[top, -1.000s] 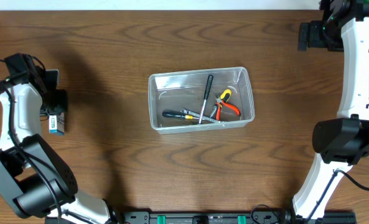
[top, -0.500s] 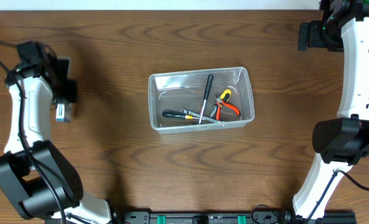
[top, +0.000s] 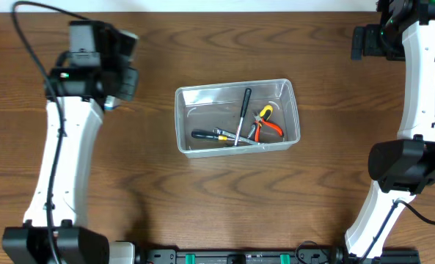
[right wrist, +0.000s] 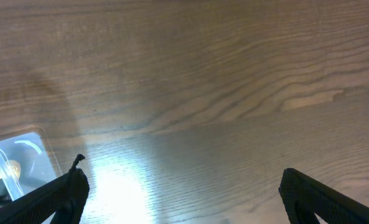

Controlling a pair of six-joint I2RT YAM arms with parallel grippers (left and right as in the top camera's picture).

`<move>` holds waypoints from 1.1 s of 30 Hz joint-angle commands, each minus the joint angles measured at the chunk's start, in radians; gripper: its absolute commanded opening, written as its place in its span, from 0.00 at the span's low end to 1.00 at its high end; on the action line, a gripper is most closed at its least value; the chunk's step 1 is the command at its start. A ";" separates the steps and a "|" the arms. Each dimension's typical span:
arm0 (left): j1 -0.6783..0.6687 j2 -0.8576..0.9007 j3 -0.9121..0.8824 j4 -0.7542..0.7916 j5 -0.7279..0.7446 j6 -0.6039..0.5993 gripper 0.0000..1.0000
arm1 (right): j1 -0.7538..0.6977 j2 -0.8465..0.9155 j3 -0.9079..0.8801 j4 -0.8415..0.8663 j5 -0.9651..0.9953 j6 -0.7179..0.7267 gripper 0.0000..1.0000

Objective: Pack container
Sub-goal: 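Carry the box into the container and open the left gripper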

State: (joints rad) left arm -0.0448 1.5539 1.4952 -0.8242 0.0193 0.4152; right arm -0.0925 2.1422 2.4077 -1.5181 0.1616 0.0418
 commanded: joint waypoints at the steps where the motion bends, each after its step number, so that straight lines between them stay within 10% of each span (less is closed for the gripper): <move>1: -0.074 -0.023 0.026 -0.028 0.000 -0.005 0.06 | 0.000 -0.012 0.013 0.000 0.007 0.013 0.99; 33: -0.383 0.272 0.025 -0.090 0.243 -0.005 0.06 | 0.000 -0.012 0.013 -0.001 0.007 0.013 0.99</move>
State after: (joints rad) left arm -0.4179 1.7901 1.4975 -0.9150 0.2115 0.4156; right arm -0.0925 2.1422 2.4077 -1.5181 0.1616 0.0422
